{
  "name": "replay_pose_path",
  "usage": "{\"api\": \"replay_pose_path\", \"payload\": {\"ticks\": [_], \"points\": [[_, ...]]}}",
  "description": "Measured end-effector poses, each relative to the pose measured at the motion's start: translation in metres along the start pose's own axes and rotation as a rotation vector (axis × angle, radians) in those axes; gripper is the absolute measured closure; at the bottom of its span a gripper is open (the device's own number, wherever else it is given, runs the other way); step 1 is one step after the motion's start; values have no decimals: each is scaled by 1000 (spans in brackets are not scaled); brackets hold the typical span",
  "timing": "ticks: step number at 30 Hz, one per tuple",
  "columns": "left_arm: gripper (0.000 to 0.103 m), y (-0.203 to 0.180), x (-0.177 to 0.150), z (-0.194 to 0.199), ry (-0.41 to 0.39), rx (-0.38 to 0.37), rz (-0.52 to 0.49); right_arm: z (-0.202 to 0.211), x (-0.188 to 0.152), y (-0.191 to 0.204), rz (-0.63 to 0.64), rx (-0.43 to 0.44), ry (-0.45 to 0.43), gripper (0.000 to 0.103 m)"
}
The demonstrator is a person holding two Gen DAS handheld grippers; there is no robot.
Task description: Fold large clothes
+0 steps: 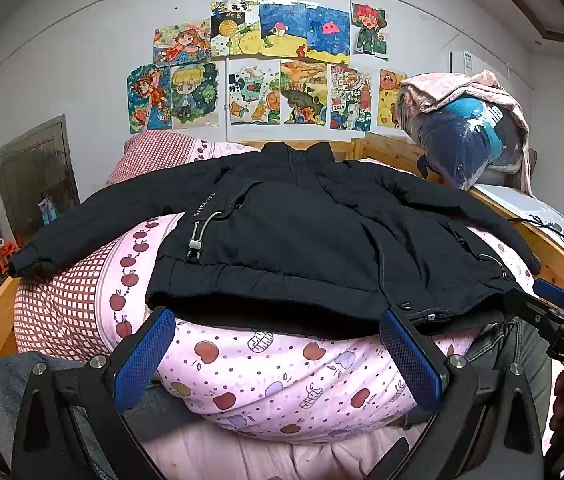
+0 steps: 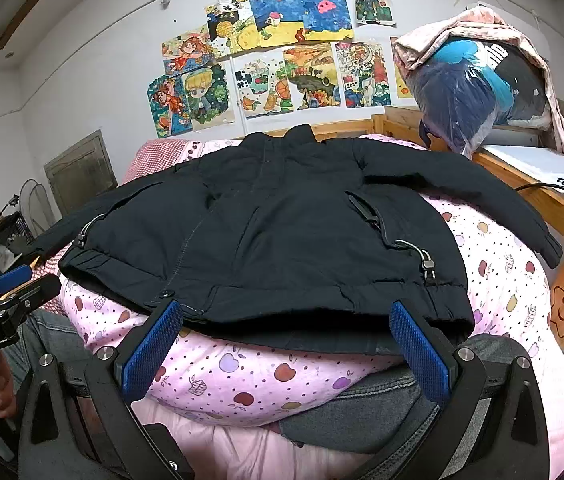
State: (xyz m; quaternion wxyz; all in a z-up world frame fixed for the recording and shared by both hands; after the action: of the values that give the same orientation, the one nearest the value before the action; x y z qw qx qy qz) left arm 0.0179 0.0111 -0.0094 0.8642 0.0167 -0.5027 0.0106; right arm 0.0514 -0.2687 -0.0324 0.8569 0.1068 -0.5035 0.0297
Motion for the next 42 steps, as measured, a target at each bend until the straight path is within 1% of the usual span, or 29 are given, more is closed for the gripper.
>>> {"api": "replay_pose_path", "payload": {"ticks": [21,31,34,37,39,42], "points": [[0,0,0,-1,4,2,-2,-1,-2,-2,-4,-2,5,1],[0,2,-2,-12,45,15,-10,-11,-1,-2,4,-23,36,1],[0,1,9,-16,55,16,-14,-16,5,-4,9,-44,57,1],[0,1,26,-23,59,-2,-19,-23,19,-10,20,-98,79,1],[0,0,40,-31,69,-21,-18,-29,31,-14,49,-160,94,1],[0,-6,61,-46,84,-52,-43,-40,52,-22,97,-255,108,1]]}}
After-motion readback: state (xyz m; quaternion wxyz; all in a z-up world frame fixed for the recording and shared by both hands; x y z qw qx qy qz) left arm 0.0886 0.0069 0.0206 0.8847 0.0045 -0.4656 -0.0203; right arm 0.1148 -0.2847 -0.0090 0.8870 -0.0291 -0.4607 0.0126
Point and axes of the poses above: each gripper's, at about its wrist camera, not at the fingertips, and z roughly against the way its jaws point, y to its left, x to its top, the point moved 2 cm from there along -z, roughly the way its jaws point, and after that the axes turned 3 degrees about x, right-handed, at the moved point
